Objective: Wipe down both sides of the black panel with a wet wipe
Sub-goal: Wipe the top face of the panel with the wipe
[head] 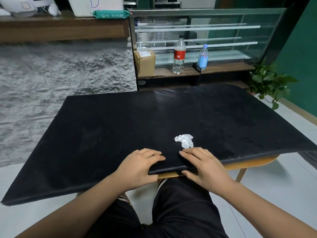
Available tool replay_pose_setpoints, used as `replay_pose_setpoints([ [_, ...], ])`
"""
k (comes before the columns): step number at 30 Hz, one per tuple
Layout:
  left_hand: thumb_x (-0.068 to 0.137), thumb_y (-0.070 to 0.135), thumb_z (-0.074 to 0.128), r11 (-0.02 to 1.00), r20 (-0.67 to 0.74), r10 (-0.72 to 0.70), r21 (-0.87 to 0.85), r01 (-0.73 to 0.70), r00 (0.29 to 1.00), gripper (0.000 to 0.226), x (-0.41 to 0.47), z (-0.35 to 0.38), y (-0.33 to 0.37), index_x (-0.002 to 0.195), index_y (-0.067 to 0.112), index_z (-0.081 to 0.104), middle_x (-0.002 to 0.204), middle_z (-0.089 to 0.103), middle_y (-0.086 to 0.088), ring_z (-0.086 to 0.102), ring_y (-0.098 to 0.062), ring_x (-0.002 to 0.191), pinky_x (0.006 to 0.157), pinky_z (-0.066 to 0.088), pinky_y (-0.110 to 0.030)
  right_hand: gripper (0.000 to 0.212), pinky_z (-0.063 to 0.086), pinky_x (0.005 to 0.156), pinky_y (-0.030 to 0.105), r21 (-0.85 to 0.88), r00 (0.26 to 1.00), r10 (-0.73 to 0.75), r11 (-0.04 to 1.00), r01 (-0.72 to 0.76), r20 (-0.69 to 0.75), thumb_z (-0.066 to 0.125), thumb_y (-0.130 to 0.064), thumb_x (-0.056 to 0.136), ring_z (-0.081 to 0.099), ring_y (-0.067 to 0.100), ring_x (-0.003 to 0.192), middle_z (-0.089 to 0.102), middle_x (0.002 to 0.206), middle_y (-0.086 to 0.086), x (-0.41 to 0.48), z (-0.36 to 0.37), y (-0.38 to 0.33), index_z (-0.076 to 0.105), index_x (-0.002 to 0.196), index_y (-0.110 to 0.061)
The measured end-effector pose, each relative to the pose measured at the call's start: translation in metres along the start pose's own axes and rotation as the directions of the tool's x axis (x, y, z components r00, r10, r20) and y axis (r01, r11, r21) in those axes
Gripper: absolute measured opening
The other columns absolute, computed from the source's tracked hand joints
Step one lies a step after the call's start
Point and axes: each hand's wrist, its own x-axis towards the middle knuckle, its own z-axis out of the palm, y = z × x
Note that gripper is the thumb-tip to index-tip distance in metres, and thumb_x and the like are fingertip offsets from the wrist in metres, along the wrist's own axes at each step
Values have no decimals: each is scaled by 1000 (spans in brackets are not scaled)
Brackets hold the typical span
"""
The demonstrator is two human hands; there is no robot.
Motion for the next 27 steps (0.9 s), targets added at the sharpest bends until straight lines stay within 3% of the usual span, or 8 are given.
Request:
replay_pose_setpoints([
  [3, 90, 73, 53, 1000, -43, 1, -21, -2, 999, 60, 0, -7, 0, 144, 45, 56, 149, 55, 21, 47, -1, 139, 108, 47, -33, 54, 45, 105, 31, 71, 995, 43, 997, -37, -95, 74, -44, 95, 56, 15, 128, 59, 138, -9, -5, -3, -6, 62, 143, -20],
  [6, 88, 56, 59, 999, -86, 3, -36, -6, 996, 55, 0, -15, 1, 141, 42, 61, 145, 60, 19, 52, -2, 136, 107, 50, -32, 45, 45, 103, 33, 132, 976, 120, 987, -97, -179, 71, -39, 99, 55, 13, 124, 59, 130, -11, -15, -7, -12, 63, 139, -20],
  [12, 85, 43, 61, 1000, -132, -9, -11, 7, 991, 54, 1, -29, 7, 139, 42, 65, 142, 63, 19, 56, -2, 133, 99, 53, -25, 8, 44, 83, 17, 301, 887, 363, 913, -277, -286, 68, -34, 100, 59, 12, 102, 58, 104, -19, -28, -26, -17, 64, 104, -28],
  [14, 86, 42, 62, 1000, -141, -19, -14, 17, 990, 55, 1, -32, 8, 141, 41, 64, 143, 62, 19, 56, -2, 134, 99, 54, -27, 15, 44, 74, 17, 455, 791, 554, 793, -405, -262, 66, -44, 102, 63, 12, 91, 64, 93, -12, -31, -31, -14, 65, 94, -32],
  [16, 87, 41, 61, 1000, -138, -25, -15, 23, 990, 55, 1, -34, 8, 142, 41, 63, 145, 61, 19, 55, -2, 136, 102, 53, -28, 45, 47, 68, 29, 674, 671, 733, 553, -489, -115, 64, -64, 96, 61, 12, 72, 64, 76, -2, -31, -34, -8, 66, 86, -20],
  [20, 89, 42, 60, 1000, -130, -18, -5, 17, 991, 55, 1, -34, 8, 144, 42, 62, 148, 59, 20, 53, -1, 138, 104, 53, -29, 65, 50, 63, 32, 871, 519, 833, 101, -481, 190, 71, -76, 83, 58, 19, 65, 58, 67, 5, -25, -42, 10, 74, 77, -11],
  [24, 86, 43, 59, 1000, -154, -15, -14, 13, 988, 55, 1, -35, 8, 141, 41, 65, 144, 62, 21, 55, 1, 135, 102, 54, -27, 63, 62, 74, 39, 885, 456, 844, -44, -464, 281, 73, -69, 84, 74, 32, 74, 76, 81, 18, -22, -50, 19, 81, 84, -7],
  [27, 84, 43, 62, 1000, -175, -11, -16, 8, 985, 54, 1, -37, 8, 138, 41, 67, 140, 64, 21, 58, 0, 131, 100, 55, -26, 61, 63, 65, 33, 866, 422, 832, -131, -483, 361, 72, -64, 87, 74, 31, 72, 76, 88, 26, -28, -53, 19, 81, 84, -3],
])
